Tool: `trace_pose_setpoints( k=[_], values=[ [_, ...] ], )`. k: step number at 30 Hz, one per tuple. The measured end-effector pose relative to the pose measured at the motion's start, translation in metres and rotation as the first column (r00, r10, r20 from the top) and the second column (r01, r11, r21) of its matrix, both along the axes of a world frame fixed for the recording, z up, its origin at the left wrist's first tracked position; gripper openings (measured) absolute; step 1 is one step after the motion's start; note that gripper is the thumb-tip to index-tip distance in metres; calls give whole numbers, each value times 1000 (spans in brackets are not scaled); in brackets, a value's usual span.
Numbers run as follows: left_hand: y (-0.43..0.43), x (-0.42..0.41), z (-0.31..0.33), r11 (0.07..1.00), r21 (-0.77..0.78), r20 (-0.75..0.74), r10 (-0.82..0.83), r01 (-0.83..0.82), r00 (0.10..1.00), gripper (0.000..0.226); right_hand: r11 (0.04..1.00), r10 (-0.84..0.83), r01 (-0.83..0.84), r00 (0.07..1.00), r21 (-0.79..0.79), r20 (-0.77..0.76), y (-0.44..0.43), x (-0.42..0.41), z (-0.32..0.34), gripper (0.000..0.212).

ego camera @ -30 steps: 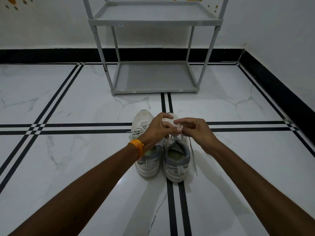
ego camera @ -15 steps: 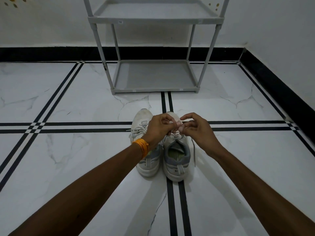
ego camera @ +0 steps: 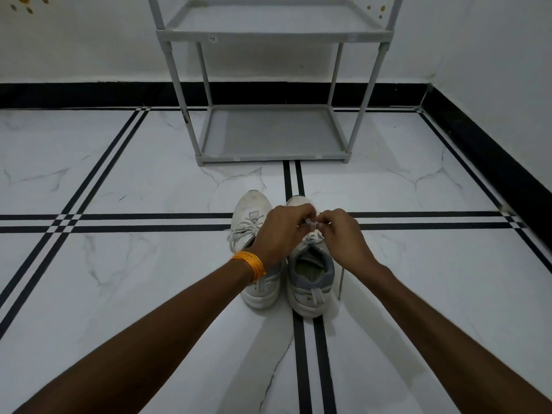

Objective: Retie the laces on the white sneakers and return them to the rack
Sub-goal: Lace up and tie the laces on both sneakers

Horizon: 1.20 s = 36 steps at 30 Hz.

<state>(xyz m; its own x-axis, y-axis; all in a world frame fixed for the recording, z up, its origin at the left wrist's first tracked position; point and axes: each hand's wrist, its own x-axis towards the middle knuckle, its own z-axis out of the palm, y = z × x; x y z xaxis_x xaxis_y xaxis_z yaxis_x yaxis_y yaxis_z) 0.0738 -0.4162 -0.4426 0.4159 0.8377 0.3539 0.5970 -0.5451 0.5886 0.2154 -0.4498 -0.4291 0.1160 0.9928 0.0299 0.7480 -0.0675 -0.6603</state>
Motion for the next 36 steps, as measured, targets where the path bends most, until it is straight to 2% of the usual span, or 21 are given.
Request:
trace_pose_setpoints(
  k=[4,10,14,18,21,24,27,31,36],
  values=[
    [-1,-1,-1,1000,6,18,-22,22,1000,10,997,-25,3,964,-81,-265,1,11,2,13],
    [0,2,1,997,-71,72,-19,24,997,17,994,6,-44,933,-99,-360,1,15,2,26],
    [1,0,0,943,-331,281,62,36,958,21,995,28,-60,935,-80,-354,-1,15,2,19],
    [4,-2,10,766,-637,398,225,91,889,17,998,44,-54,927,-15,-373,-2,17,2,11],
    [3,-1,19,684,-724,393,307,85,867,14,991,39,2,952,133,-303,-4,17,1,6],
    [4,0,20,680,-732,350,329,38,877,20,944,66,-51,997,325,-35,-8,16,-2,11],
    [4,1,21,680,-733,334,344,12,878,23,936,101,-155,978,315,181,-13,13,-8,21],
    [3,1,24,659,-752,268,321,-12,908,18,961,45,-106,971,256,235,-12,12,-10,30],
    [2,-2,27,651,-759,241,284,-2,928,21,955,49,-93,986,282,161,-9,10,-8,22]
  ],
)
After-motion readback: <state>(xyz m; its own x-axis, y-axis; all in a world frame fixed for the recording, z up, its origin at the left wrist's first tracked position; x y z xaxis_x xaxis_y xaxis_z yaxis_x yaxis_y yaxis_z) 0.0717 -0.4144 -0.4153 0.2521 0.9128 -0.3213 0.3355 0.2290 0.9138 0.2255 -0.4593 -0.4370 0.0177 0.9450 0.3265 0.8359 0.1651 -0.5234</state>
